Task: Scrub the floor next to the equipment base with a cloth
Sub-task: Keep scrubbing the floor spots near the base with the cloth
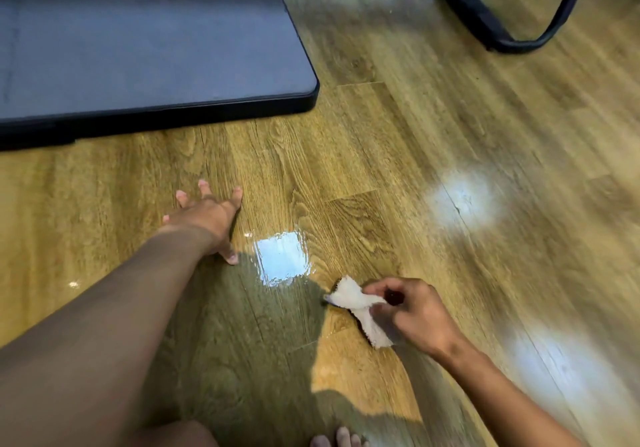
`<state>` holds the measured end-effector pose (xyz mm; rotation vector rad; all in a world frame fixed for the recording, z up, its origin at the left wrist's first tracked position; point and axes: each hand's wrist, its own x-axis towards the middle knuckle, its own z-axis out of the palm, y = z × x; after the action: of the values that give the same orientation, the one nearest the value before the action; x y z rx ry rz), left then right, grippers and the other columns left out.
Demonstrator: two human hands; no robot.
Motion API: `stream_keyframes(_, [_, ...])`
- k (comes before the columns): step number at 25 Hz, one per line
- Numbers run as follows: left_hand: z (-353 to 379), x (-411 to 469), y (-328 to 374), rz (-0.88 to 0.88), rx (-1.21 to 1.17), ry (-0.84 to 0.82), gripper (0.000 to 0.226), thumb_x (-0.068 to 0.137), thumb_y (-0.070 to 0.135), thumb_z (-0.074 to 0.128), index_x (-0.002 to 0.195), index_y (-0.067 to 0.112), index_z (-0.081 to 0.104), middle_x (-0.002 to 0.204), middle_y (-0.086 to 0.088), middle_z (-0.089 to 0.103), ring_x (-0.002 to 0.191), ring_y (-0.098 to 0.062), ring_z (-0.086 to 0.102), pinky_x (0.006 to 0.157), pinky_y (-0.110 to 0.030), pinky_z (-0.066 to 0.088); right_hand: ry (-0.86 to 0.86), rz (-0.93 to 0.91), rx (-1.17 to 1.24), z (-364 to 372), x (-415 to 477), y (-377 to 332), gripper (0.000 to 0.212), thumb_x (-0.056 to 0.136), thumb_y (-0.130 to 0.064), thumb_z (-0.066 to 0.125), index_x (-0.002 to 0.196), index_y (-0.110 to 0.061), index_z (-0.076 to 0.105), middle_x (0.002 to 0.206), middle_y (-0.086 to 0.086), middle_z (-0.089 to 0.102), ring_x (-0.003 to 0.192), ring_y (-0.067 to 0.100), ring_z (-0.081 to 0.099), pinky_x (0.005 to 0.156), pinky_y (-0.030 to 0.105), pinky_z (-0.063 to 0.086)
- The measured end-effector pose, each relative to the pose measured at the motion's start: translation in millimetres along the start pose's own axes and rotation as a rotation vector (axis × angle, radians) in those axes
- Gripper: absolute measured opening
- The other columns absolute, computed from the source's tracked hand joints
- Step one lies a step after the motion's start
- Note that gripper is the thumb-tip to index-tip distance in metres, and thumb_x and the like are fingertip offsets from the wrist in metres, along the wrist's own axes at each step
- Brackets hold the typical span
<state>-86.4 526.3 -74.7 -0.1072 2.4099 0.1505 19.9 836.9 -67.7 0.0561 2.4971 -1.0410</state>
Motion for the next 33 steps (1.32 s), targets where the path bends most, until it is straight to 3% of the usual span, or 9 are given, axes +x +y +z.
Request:
stream_keyframes(3, [0, 0, 0, 0.006, -0.006, -0.001, 0.125, 0.069, 0.033, 0.082, 0.148, 0.037, -0.016, 0.154, -0.015, -0.025, 0.14, -0.047, -0.013, 0.109, -0.064, 0.013, -0.042, 0.175, 0.368, -21, 28, -13, 0.018, 0.082, -0.002, 0.067, 0.092, -0.017, 0.071, 0.087, 0.001, 0.072, 0.075, 0.011, 0.067, 0.058, 0.015, 0.047])
stream_keyframes(7, [2, 0, -3, 0.014, 0.0, 0.011, 0.125, 0.069, 0.035, 0.081, 0.147, 0.037, -0.017, 0.154, -0.015, -0.024, 0.14, -0.047, -0.013, 0.11, -0.063, 0.014, 0.37, -0.098, -0.306, -25, 41, -19, 0.024, 0.094, -0.02, 0.056, 0.116, -0.019, 0.064, 0.113, 0.0, 0.067, 0.084, 0.006, 0.061, 0.067, -0.003, 0.039])
stream_keyframes(9, [4, 1, -3, 0.012, 0.004, 0.01, 0.126, 0.068, 0.036, 0.081, 0.147, 0.037, -0.017, 0.154, -0.015, -0.025, 0.14, -0.047, -0.012, 0.11, -0.063, 0.015, 0.265, -0.205, -0.443, -2, 34, -17, 0.038, 0.093, -0.031, 0.056, 0.13, -0.024, 0.053, 0.135, 0.0, 0.053, 0.108, 0.012, 0.057, 0.091, 0.013, 0.043])
stream_keyframes(11, [4, 1, -3, 0.011, 0.004, 0.005, 0.126, 0.068, 0.036, 0.082, 0.147, 0.038, -0.017, 0.154, -0.015, -0.025, 0.14, -0.047, -0.013, 0.11, -0.063, 0.014, 0.201, -0.213, -0.535, 15, 32, -10, 0.049, 0.09, -0.031, 0.06, 0.137, -0.025, 0.046, 0.14, -0.001, 0.045, 0.119, 0.017, 0.05, 0.101, 0.032, 0.045])
stream_keyframes(16, [3, 4, -3, 0.0, -0.024, -0.016, 0.128, 0.067, 0.031, 0.084, 0.146, 0.04, -0.017, 0.152, -0.014, -0.029, 0.139, -0.046, -0.017, 0.111, -0.065, 0.011, 0.175, 0.018, 0.248, -17, 55, -5, 0.034, 0.085, -0.007, 0.067, 0.113, -0.026, 0.062, 0.093, -0.014, 0.062, 0.08, 0.002, 0.061, 0.063, 0.007, 0.049])
stream_keyframes(22, [2, 4, -2, -0.011, -0.021, -0.027, 0.129, 0.067, 0.03, 0.084, 0.146, 0.04, -0.017, 0.152, -0.014, -0.028, 0.139, -0.047, -0.016, 0.11, -0.065, 0.013, 0.363, -0.204, -0.399, -2, 48, 0, 0.033, 0.096, -0.016, 0.049, 0.128, -0.016, 0.054, 0.132, 0.008, 0.054, 0.116, 0.023, 0.056, 0.1, 0.022, 0.036])
stream_keyframes(26, [0, 4, -2, -0.017, -0.017, -0.036, 0.128, 0.067, 0.031, 0.084, 0.147, 0.041, -0.016, 0.152, -0.014, -0.029, 0.139, -0.047, -0.017, 0.111, -0.064, 0.015, 0.192, -0.16, -0.604, 44, 41, 5, 0.057, 0.101, -0.041, 0.028, 0.15, -0.013, 0.018, 0.156, 0.01, 0.011, 0.145, 0.023, 0.008, 0.118, 0.035, 0.01])
stream_keyframes(30, [-2, 3, -4, -0.024, 0.001, -0.051, 0.128, 0.068, 0.034, 0.084, 0.146, 0.042, -0.017, 0.153, -0.013, -0.03, 0.139, -0.047, -0.016, 0.112, -0.062, 0.015, 0.113, -0.272, -0.546, 35, 88, -12, 0.055, 0.1, -0.017, 0.041, 0.15, -0.016, 0.019, 0.157, 0.004, 0.013, 0.146, 0.018, 0.009, 0.116, 0.039, 0.022])
stream_keyframes(33, [-2, 3, -2, -0.012, 0.012, -0.05, 0.129, 0.067, 0.037, 0.084, 0.146, 0.041, -0.018, 0.153, -0.014, -0.029, 0.139, -0.048, -0.014, 0.112, -0.062, 0.015, 0.168, -0.33, -0.509, 27, 103, -16, 0.047, 0.1, -0.022, 0.042, 0.146, -0.015, 0.034, 0.154, 0.005, 0.027, 0.145, 0.02, 0.017, 0.113, 0.041, 0.03])
